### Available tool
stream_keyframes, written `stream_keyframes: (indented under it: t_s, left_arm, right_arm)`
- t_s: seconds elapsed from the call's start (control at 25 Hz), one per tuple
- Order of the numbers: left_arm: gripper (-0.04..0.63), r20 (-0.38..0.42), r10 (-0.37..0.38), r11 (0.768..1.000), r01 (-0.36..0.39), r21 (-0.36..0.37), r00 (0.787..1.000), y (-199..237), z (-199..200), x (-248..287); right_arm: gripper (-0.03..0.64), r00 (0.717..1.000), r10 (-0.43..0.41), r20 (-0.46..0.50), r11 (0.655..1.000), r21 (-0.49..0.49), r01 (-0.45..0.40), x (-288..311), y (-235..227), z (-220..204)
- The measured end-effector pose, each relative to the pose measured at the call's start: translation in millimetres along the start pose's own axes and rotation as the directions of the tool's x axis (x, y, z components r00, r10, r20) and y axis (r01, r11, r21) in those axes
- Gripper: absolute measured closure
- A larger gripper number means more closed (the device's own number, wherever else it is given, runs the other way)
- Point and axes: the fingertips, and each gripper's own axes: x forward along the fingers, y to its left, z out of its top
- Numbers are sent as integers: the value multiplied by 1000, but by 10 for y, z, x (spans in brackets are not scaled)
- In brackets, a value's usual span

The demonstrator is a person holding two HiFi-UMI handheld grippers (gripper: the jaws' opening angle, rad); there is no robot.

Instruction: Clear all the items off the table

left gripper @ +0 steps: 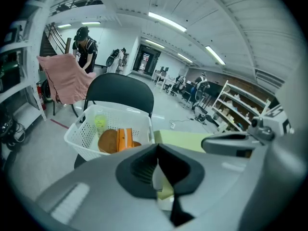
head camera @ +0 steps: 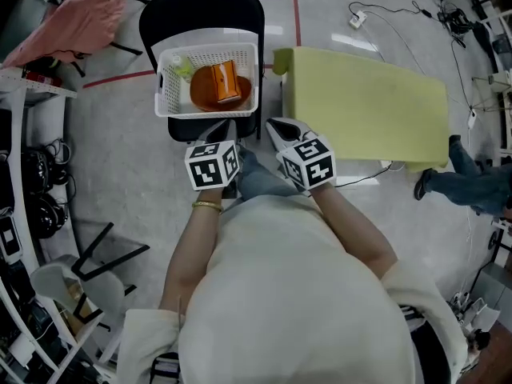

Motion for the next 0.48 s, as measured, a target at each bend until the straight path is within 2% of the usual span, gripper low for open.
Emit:
stream_keyframes:
  t_s: [0.48]
  left_arm:
    - [584,-21,-74,995,75,60,997,-575,-195,-206]
  right_arm:
    - [618,994,-96,60,995,33,94,-653,-127,-220]
